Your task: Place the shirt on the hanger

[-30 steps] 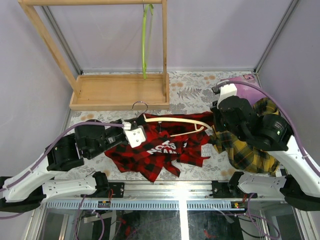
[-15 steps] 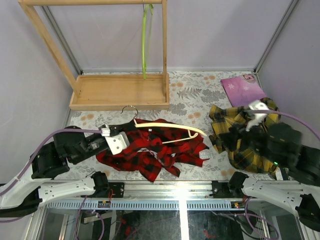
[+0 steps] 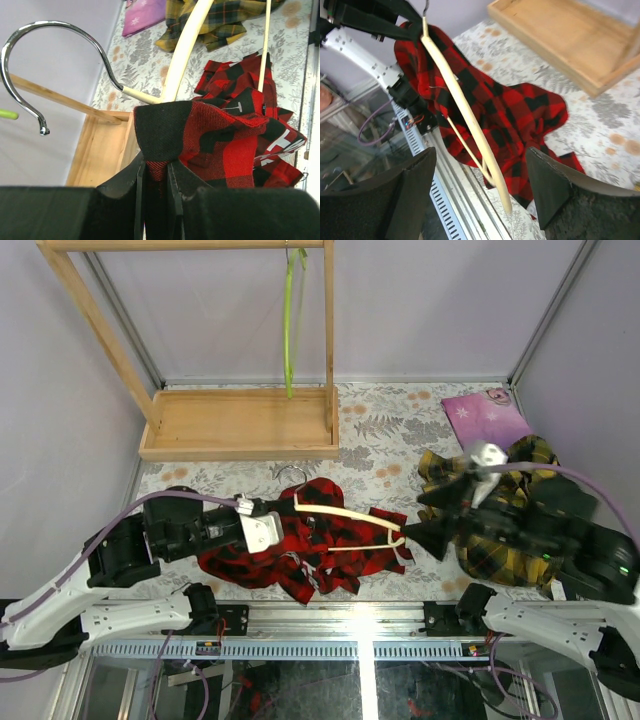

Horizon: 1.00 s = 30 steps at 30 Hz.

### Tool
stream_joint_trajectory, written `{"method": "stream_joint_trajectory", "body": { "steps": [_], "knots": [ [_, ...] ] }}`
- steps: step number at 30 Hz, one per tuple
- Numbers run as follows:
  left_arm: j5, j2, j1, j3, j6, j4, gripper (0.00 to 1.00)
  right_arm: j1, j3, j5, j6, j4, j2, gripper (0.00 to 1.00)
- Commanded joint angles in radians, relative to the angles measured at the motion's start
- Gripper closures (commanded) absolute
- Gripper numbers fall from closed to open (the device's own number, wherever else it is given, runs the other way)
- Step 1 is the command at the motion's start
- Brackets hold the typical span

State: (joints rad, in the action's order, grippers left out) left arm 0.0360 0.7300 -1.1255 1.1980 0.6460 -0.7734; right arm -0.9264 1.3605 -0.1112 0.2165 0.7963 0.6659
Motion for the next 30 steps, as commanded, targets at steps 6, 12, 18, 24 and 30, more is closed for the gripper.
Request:
{"method": "stream_joint_trajectory", "body": {
  "steps": [6, 12, 18, 24, 30],
  "knots": [
    [-0.096, 0.018, 0.004, 0.000, 0.010, -0.003, 1.00, 0.004, -0.137, -0.331, -0.035, -0.282, 0.173, 0.20],
    [-0.111, 0.021, 0.003, -0.002, 0.005, 0.001, 1.00, 0.004, -0.200, -0.390, -0.008, -0.393, 0.222, 0.36],
    [-0.124, 0.032, 0.003, 0.001, 0.001, 0.005, 1.00, 0.004, -0.234, -0.435, 0.007, -0.491, 0.233, 0.76],
    [-0.176, 0.028, 0.004, 0.010, -0.016, 0.017, 1.00, 0.005, -0.288, -0.438, 0.011, -0.581, 0.190, 1.00],
    [-0.218, 0.032, 0.003, 0.006, -0.027, 0.022, 0.90, 0.005, -0.318, -0.447, 0.011, -0.616, 0.159, 1.00]
  ]
}}
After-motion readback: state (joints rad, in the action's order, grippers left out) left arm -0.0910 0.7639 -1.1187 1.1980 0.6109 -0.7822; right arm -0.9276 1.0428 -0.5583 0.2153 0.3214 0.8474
